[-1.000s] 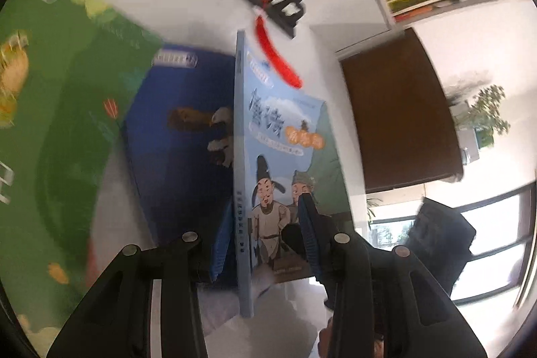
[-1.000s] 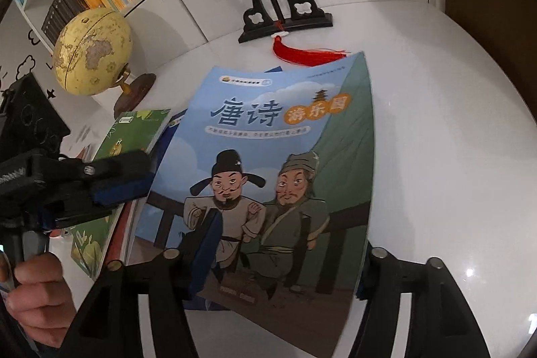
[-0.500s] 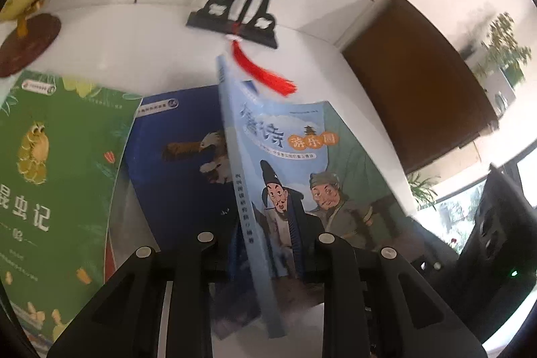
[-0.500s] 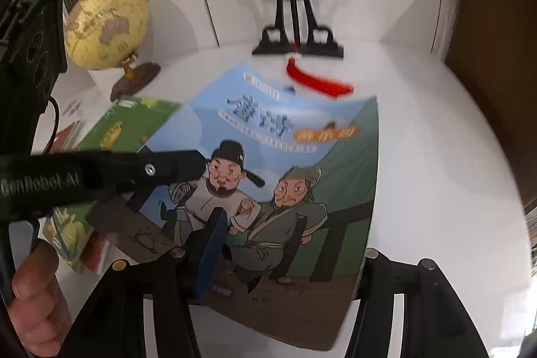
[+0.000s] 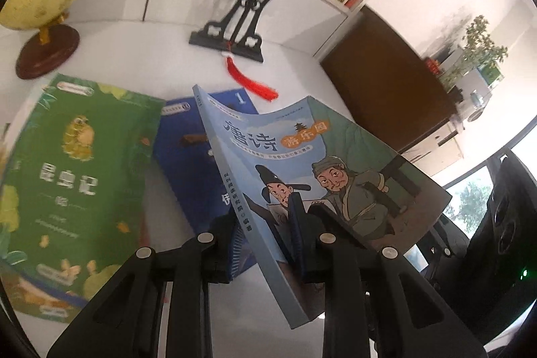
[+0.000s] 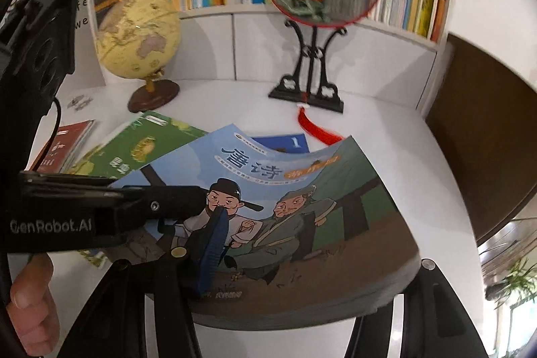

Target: Organize books

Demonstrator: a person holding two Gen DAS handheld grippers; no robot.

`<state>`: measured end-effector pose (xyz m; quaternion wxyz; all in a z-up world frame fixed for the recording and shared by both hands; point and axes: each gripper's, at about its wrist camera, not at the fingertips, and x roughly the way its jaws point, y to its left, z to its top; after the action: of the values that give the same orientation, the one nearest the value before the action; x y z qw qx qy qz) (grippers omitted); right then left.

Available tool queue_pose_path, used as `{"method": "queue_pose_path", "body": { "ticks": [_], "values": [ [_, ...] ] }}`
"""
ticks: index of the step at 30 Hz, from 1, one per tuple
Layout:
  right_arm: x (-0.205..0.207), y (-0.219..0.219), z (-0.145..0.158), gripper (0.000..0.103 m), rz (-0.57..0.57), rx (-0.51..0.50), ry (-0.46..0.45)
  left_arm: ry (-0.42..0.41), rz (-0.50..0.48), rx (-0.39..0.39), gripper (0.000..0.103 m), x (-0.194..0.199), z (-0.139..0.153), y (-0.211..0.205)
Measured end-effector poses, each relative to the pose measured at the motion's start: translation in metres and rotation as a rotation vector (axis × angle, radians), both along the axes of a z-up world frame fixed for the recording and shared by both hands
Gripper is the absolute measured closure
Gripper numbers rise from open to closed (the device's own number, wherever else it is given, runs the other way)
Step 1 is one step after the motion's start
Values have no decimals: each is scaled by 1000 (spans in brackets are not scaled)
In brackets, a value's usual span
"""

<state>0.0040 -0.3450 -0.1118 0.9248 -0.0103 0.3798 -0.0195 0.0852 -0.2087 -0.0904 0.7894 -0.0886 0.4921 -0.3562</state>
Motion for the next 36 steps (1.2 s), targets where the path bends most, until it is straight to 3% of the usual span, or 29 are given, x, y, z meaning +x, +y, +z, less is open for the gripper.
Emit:
{"method": "queue_pose_path", "body": {
  "ticks": [9,14,19,24,29,36],
  "values": [
    [-14,64,54,48,33,-48,-109,-127,57,-30,81,-13,54,75],
    [-17,121,85,48,77,-51,-170,-161,131,-50,81,-16,79,143],
    [-7,193,104,48,159,-43,-214,-199,211,-14,81,-13,94,224],
    [15,274,107,48,244,-21,-228,-216,291,34,81,1,95,300],
    [44,349,94,48,302,-11,-228,-215,354,79,81,26,77,365],
    [90,420,56,48,345,-3,-185,-150,391,99,81,62,40,413]
  ]
}}
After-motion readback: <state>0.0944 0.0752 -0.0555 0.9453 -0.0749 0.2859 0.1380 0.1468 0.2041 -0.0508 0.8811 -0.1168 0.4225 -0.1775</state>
